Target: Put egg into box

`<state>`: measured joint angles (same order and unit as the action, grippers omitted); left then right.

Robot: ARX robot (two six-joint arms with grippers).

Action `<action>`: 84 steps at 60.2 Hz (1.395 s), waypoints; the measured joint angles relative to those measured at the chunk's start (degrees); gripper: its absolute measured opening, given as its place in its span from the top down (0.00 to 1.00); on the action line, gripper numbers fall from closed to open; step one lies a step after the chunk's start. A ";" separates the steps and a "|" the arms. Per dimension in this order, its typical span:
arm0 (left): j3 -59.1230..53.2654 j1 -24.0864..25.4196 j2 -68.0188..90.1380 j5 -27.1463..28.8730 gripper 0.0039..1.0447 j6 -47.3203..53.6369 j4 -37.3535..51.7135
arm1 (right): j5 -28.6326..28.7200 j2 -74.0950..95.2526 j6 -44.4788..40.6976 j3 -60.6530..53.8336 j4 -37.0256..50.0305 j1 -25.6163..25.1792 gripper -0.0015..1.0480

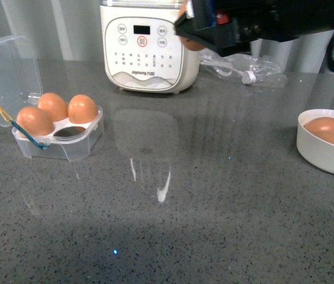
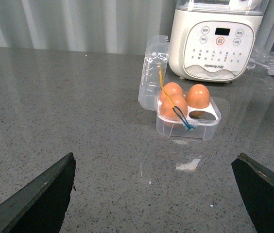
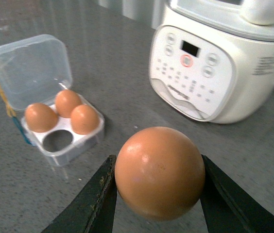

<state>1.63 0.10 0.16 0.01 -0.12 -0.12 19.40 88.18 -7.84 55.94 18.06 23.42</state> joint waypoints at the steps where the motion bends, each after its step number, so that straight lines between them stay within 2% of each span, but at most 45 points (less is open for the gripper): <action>1: 0.00 0.00 0.00 0.02 0.06 0.00 0.00 | 0.42 0.35 0.13 0.13 0.31 0.17 0.61; 12: 0.00 0.00 0.00 0.00 0.06 0.00 0.00 | 4.92 6.23 0.46 3.56 1.77 2.89 0.61; 38: 0.00 0.00 0.00 0.00 0.06 0.00 0.00 | 7.32 16.44 0.22 8.70 3.30 6.51 0.61; 57: 0.00 0.00 0.00 0.00 0.06 0.00 0.00 | 6.12 23.76 2.91 17.25 3.69 10.01 0.61; 84: 0.00 0.00 0.00 0.00 0.06 0.00 0.00 | 5.11 28.02 3.15 20.41 2.82 12.33 0.61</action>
<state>1.63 0.10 0.16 0.01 -0.12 -0.12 24.51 116.20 -4.69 76.36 20.88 35.75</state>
